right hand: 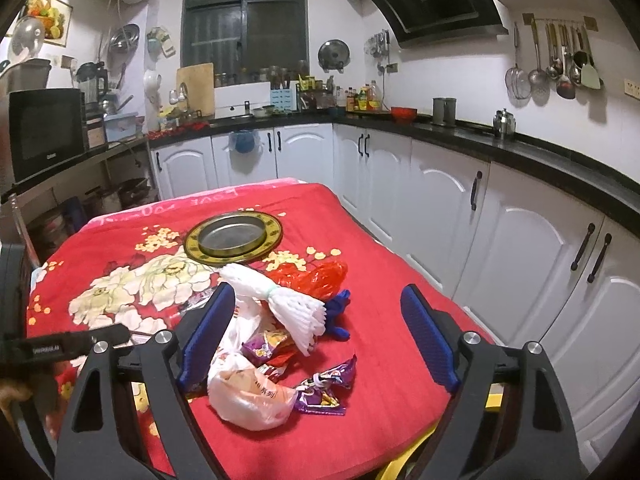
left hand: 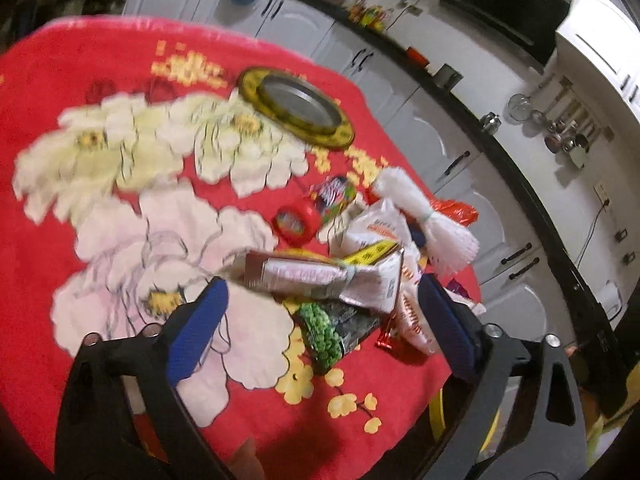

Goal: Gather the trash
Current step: 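Grasp the brown snack packet with the left tool while the right tool grasps the white mesh bag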

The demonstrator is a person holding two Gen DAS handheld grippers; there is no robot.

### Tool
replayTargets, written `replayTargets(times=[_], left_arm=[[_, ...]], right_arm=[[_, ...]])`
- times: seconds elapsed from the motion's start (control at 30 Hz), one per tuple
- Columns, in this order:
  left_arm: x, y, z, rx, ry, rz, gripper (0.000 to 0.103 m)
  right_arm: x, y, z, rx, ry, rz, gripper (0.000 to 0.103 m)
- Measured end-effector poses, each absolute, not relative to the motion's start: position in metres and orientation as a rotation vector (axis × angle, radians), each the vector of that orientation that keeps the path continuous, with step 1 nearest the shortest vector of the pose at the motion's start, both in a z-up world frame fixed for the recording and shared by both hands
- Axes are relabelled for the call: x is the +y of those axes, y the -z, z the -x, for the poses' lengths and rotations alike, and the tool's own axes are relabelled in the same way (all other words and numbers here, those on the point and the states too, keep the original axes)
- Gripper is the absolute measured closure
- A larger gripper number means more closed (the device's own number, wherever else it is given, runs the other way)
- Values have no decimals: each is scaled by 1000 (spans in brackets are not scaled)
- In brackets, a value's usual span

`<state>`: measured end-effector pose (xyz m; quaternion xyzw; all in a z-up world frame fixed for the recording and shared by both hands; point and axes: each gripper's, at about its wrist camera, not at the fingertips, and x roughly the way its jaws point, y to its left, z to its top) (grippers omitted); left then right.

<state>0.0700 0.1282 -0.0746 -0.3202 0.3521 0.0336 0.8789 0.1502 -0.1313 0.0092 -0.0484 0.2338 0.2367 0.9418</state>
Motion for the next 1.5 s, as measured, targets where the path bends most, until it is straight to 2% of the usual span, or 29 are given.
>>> replayTargets(times=[0.1,0.33,0.53,0.63,0.7,0.73,0.8,0.87,0.9,0.93,0.97,1.0,1.23,1.5], left_arm=[[130,86,-75,762,-50,739,24],[139,105,-88,796,-32,916,28],[146,112,-96,799,-42,1026,28],[151,114,-99,790,-52,1066,28],[154,115,-101,787,-59,1087,28],[155,115,-102,786,-63,1097,29],[158,117,-103,784,-74,1115,33],[162,119,-105,785,-84,1136,37],[163,119,-106,790,-95,1134,43],[164,120,-106,795,-103,1131,47],[164,121,-106,800,-111,1130,56],[165,123,-106,804,-119,1129,60],[171,125,-101,784,-96,1154,65],[167,103,-95,720,-41,1110,77]], right_arm=[[-128,0,-159,493,-475,103,21],[-119,22,-184,562,-464,105,24],[-110,42,-210,656,-479,88,33],[-105,50,-221,705,-495,65,44],[-102,54,-224,734,-510,62,60],[-101,57,-225,748,-525,65,64],[-99,59,-222,758,-541,73,77],[-98,60,-217,752,-552,81,82],[-98,58,-212,741,-556,89,84],[-97,57,-209,731,-560,95,86],[-97,55,-205,717,-566,101,87],[-97,53,-201,704,-567,106,88],[-99,45,-186,654,-583,109,93],[-103,37,-169,628,-618,81,95]])
